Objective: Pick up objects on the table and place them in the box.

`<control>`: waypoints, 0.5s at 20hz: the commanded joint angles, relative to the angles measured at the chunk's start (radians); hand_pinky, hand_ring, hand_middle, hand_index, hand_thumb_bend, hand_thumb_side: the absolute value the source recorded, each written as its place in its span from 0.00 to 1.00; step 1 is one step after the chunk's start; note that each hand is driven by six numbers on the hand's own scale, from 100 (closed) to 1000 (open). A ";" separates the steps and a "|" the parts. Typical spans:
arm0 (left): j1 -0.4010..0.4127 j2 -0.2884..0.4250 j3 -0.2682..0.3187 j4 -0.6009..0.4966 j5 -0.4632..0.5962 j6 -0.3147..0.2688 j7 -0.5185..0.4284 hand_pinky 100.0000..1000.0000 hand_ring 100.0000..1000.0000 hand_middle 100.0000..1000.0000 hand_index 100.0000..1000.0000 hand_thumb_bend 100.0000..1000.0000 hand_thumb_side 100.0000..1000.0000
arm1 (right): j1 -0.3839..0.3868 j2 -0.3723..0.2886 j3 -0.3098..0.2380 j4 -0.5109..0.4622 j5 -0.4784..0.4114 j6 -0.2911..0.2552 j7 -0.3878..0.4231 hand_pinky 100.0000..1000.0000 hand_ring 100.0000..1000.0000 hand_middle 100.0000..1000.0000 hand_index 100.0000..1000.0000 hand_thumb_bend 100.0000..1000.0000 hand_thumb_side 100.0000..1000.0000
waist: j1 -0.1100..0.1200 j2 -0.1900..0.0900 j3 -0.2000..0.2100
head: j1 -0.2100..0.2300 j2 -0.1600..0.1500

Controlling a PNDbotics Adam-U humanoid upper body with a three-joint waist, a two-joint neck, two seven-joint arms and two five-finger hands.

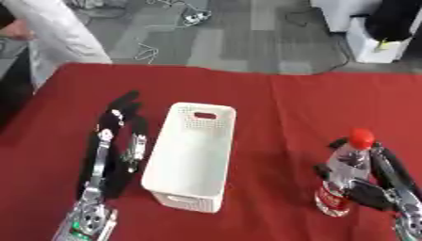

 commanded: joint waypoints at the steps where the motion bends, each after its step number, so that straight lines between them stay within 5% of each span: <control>1: -0.012 0.000 0.002 -0.017 0.002 -0.001 -0.007 0.82 0.84 0.84 0.93 0.00 0.88 | -0.023 0.006 -0.005 -0.007 -0.073 -0.033 -0.048 0.08 0.15 0.30 0.48 0.55 0.16 | 0.008 -0.006 0.001 | -0.030 -0.010; 6: -0.029 -0.017 0.000 -0.027 0.004 -0.001 -0.020 0.82 0.84 0.84 0.93 0.00 0.88 | -0.042 0.043 -0.034 -0.002 -0.169 -0.088 -0.073 0.00 0.05 0.23 0.42 0.50 0.03 | 0.041 0.022 0.019 | -0.075 -0.028; 10: -0.037 -0.025 0.000 -0.035 0.004 0.001 -0.028 0.82 0.84 0.84 0.93 0.00 0.88 | -0.056 0.067 -0.053 -0.013 -0.109 -0.107 -0.094 0.00 0.00 0.18 0.37 0.44 0.00 | 0.058 0.037 0.031 | -0.094 -0.037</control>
